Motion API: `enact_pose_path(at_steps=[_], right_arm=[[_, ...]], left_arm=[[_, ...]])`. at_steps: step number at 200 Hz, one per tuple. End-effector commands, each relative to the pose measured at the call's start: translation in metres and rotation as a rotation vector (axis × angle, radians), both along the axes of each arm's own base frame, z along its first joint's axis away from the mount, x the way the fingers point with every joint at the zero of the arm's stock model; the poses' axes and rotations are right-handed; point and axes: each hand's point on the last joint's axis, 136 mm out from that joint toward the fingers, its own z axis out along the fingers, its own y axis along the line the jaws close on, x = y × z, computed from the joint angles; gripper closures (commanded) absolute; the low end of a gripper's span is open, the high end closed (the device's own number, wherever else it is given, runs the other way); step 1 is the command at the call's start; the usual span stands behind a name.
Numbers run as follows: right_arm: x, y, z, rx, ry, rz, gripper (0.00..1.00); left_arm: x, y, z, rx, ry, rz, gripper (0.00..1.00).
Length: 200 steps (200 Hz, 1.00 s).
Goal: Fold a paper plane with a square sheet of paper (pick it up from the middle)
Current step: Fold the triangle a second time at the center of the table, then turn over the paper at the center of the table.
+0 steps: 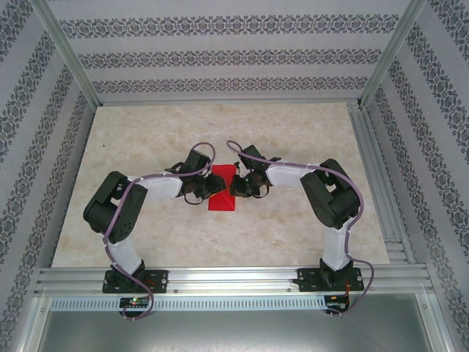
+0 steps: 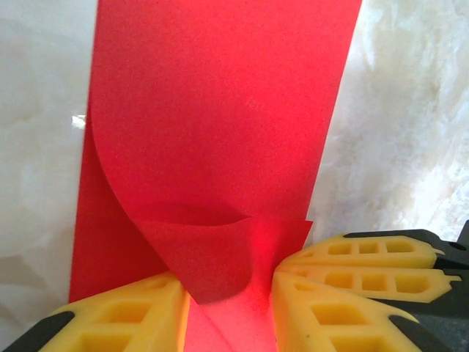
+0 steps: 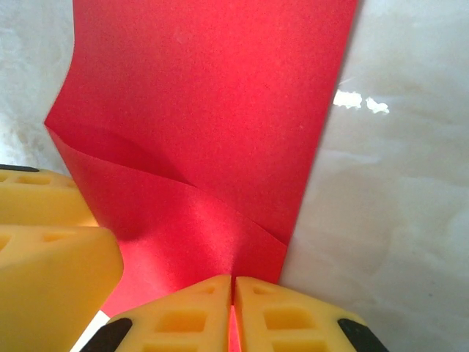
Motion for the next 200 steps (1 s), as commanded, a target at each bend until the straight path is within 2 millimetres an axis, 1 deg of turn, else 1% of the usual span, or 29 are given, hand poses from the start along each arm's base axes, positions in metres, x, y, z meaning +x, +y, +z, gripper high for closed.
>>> enact_pose_path(at_steps=[1,21,62,90,123,170,188,200], right_arm=[[-0.003,-0.015,-0.021,-0.059,0.021,-0.034,0.87],[-0.004,-0.015,-0.021,-0.058,0.023,-0.036,0.87],[-0.002,-0.015,-0.021,-0.053,0.027,-0.041,0.87],[-0.001,-0.017,-0.02,-0.048,0.029,-0.048,0.87],[0.0,-0.016,-0.017,-0.032,0.029,-0.054,0.87],[0.002,-0.016,-0.013,-0.014,0.029,-0.059,0.87],[0.004,-0.015,-0.008,-0.005,0.023,-0.061,0.86],[0.007,-0.016,-0.001,0.007,0.008,-0.07,0.84]], left_arm=[[0.004,-0.008,0.003,-0.002,-0.017,-0.015,0.67],[0.003,-0.009,0.002,-0.007,-0.019,-0.02,0.68],[0.003,-0.009,0.012,-0.033,-0.072,-0.026,0.68],[0.0,-0.008,0.01,-0.039,-0.073,-0.03,0.69],[-0.002,-0.007,0.009,-0.036,-0.082,-0.03,0.74],[0.001,-0.007,0.012,-0.037,-0.108,-0.037,0.83],[0.002,-0.007,0.01,-0.029,-0.106,-0.041,0.86],[0.002,-0.007,0.009,-0.021,-0.105,-0.043,0.89]])
